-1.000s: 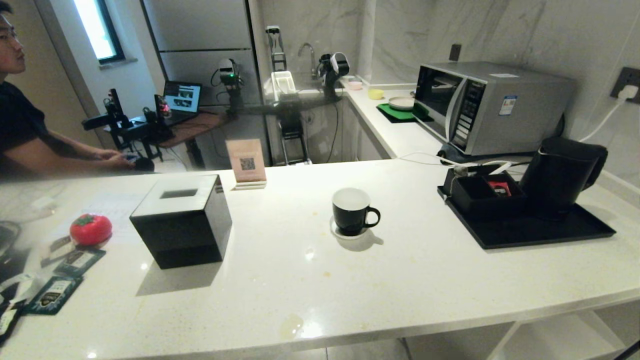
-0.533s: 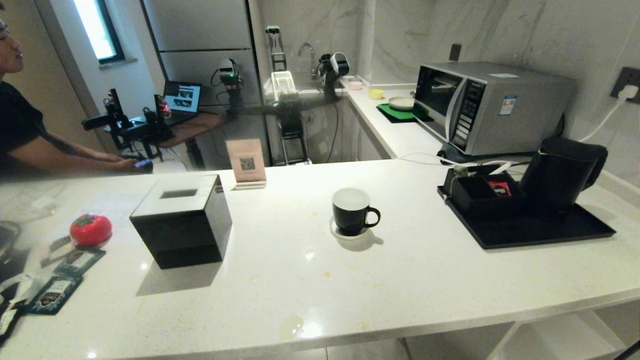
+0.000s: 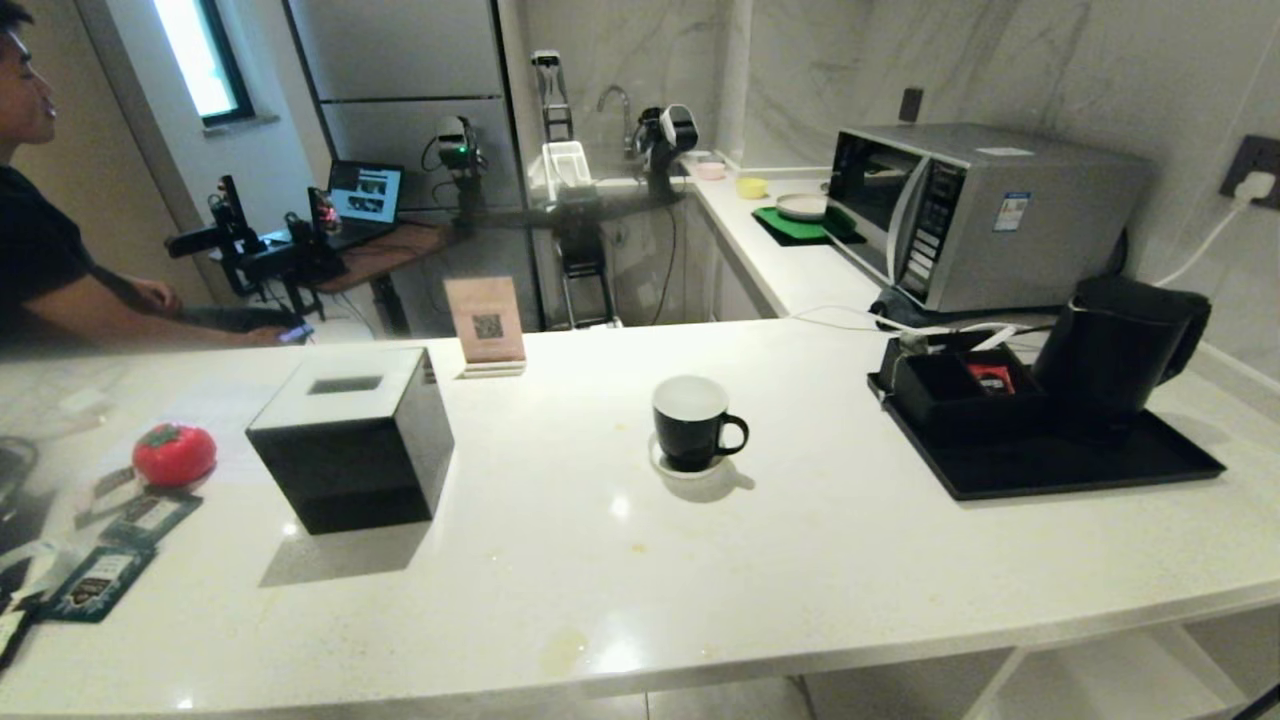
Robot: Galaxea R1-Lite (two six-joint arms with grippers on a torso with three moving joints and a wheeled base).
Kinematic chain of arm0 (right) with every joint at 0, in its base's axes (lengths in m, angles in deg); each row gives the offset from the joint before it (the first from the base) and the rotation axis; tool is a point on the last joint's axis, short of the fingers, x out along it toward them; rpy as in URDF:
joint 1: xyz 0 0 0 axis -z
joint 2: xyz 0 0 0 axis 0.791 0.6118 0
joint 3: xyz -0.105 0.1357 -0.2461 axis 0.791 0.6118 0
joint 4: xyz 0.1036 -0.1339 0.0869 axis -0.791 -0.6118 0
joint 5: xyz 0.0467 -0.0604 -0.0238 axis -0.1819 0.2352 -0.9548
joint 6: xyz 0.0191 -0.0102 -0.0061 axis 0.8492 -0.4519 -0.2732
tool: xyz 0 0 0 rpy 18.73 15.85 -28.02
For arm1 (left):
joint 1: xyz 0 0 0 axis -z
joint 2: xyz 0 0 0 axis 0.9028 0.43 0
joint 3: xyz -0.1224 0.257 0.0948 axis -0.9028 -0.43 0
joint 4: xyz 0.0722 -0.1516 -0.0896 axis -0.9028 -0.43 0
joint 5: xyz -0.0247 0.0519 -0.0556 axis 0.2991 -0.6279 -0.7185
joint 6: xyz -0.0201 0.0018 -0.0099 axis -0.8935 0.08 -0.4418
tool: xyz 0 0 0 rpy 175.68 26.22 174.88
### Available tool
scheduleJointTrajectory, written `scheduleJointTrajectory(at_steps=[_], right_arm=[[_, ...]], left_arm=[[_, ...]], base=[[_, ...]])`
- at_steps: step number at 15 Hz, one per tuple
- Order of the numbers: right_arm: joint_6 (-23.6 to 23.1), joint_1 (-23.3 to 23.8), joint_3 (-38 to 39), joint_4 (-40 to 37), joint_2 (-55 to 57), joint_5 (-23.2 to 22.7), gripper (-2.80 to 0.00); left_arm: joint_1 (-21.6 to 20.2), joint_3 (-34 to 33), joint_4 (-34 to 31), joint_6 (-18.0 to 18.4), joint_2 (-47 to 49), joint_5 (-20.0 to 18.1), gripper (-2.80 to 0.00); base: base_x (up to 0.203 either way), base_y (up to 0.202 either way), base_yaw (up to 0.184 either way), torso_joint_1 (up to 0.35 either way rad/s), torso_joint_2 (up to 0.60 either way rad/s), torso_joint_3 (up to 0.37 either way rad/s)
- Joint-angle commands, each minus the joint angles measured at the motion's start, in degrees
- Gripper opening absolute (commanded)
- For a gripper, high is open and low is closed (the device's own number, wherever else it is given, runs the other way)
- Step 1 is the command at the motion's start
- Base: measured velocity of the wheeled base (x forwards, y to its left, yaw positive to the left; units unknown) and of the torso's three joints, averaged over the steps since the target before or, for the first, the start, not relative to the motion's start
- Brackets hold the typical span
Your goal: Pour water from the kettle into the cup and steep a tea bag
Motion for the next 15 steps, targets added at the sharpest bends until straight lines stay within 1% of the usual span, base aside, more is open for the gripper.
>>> scheduleJointTrajectory(at_steps=[1,15], right_arm=[[0.01,0.01,0.0,0.01,0.01,-0.01,-2.8],[0.01,0.01,0.0,0.01,0.09,0.05,-2.8]], left_arm=[[0.01,0.0,0.08,-0.02,-0.02,0.01,-2.8],[0.01,0.0,-0.01,-0.02,-0.02,0.03,-2.8]], base=[[0.0,-0.197,0.0,-0.006,0.0,0.005],[0.0,-0.194,0.002,0.001,0.0,0.002]])
